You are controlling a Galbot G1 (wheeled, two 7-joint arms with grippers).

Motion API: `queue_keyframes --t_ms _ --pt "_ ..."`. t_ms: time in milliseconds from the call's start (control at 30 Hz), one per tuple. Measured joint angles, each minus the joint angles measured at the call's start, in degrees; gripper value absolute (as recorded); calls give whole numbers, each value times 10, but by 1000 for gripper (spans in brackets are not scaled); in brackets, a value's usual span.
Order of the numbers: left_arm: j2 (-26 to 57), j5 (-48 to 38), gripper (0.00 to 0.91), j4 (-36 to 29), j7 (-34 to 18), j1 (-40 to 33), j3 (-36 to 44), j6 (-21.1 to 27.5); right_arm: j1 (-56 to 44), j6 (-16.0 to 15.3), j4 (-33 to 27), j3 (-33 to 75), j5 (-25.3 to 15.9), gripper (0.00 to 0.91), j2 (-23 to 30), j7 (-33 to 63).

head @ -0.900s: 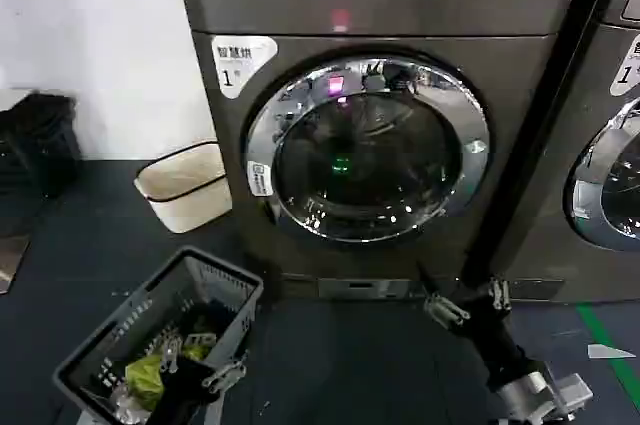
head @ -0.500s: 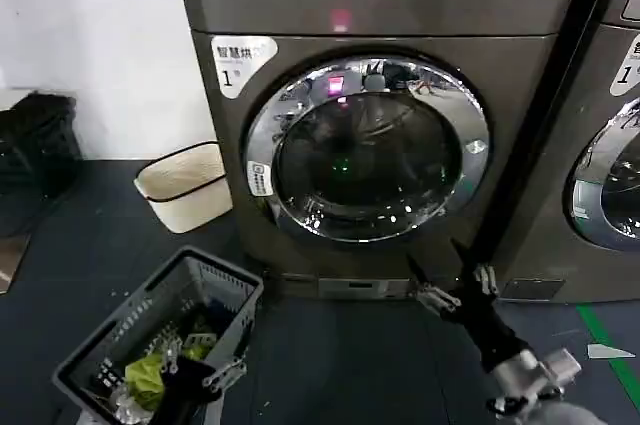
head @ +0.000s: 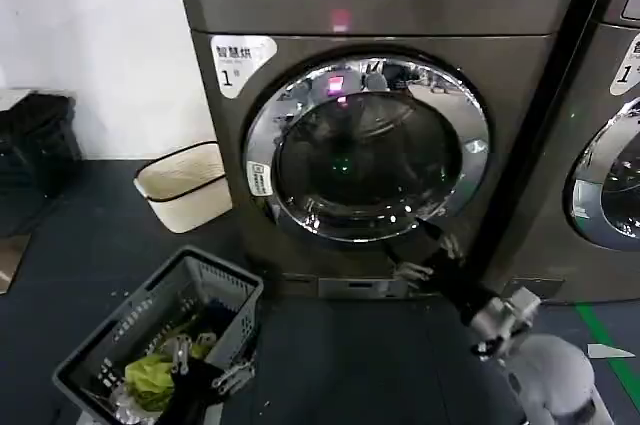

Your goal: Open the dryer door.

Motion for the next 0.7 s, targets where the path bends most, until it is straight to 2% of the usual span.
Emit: queue_keyframes --t_ms 367,700 --pt "-6 8 907 7 0 3 -10 -2 162 -18 -109 -128 -4 907 24 15" --pt "-14 18 907 5 -2 13 -4 -4 245 -3 -191 -202 -17 907 72 -58"
